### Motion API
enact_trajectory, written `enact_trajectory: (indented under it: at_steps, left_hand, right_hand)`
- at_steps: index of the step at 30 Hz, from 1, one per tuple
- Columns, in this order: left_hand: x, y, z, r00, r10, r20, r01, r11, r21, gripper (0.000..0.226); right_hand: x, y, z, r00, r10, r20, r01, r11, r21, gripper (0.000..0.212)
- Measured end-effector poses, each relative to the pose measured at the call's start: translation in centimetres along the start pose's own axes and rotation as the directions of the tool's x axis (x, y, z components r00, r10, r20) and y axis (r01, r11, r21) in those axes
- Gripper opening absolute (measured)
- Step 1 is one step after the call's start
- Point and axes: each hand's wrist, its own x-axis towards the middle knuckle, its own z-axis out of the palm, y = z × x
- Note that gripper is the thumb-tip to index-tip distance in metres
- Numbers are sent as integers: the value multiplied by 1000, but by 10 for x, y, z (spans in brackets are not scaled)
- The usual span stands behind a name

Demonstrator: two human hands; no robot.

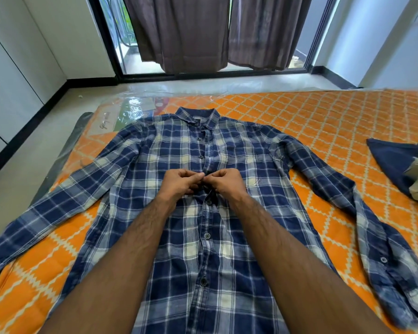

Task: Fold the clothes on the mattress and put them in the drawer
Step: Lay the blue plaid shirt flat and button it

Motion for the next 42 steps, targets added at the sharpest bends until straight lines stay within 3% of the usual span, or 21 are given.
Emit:
enact_trajectory:
  at_steps: [6, 11, 14, 19, 21, 24, 26, 29, 31, 32, 34, 37, 39, 42]
  left_hand:
    - [5, -8, 7, 996, 13, -87, -6, 996, 84, 7]
    - [7, -19, 15, 967, 151, -206, -86, 951, 296, 5]
    - [6, -19, 20, 945, 215, -247, -118, 928, 354, 5]
    - [10, -22, 22, 950, 194, -245, -109, 941, 320, 8]
    - [11, -24, 21, 947, 201, -251, -116, 942, 314, 7]
    - [12, -23, 16, 961, 134, -242, -79, 972, 221, 11]
    - [10, -16, 10, 980, 55, -192, -32, 992, 123, 13]
    - [-10, 4, -1, 999, -18, -41, 18, 1000, -2, 20]
    - [-33, 9, -11, 996, 38, 82, -47, 992, 116, 26]
    - [-49, 8, -16, 985, 99, 143, -134, 957, 256, 29]
    - [-77, -2, -25, 941, 217, 261, -327, 784, 528, 32]
    - [-133, -20, -38, 859, 331, 391, -512, 557, 654, 33]
    - [-173, -30, -48, 817, 296, 494, -576, 456, 679, 31]
    - [-213, -45, -62, 799, 158, 580, -601, 197, 775, 39]
  right_hand:
    - [0, -4, 3, 1000, -11, 11, 13, 992, -126, 13]
    - [-7, -3, 12, 996, -85, -24, 77, 965, -252, 12]
    - [-7, -5, 10, 997, -77, -21, 69, 965, -252, 20]
    - [-3, -8, 3, 999, -22, 47, 32, 977, -211, 19]
    - [-2, -6, 2, 999, 7, 34, -2, 990, -138, 19]
    - [2, -3, -10, 986, 169, -7, -159, 940, 303, 22]
    - [-1, -8, -20, 977, 212, 22, -200, 875, 441, 24]
    - [-26, -22, -33, 994, 108, 27, -111, 966, 233, 15]
    - [-49, -20, -43, 999, -24, 27, 23, 999, 32, 7]
    - [-62, -16, -50, 994, -88, 60, 92, 994, -64, 7]
    - [-90, -3, -64, 971, -155, 179, 201, 939, -279, 7]
    - [-149, 24, -87, 918, -154, 366, 330, 808, -487, 4]
    - [-190, 39, -101, 882, -150, 447, 406, 724, -558, 7]
    - [-231, 53, -117, 850, -123, 513, 452, 671, -587, 13]
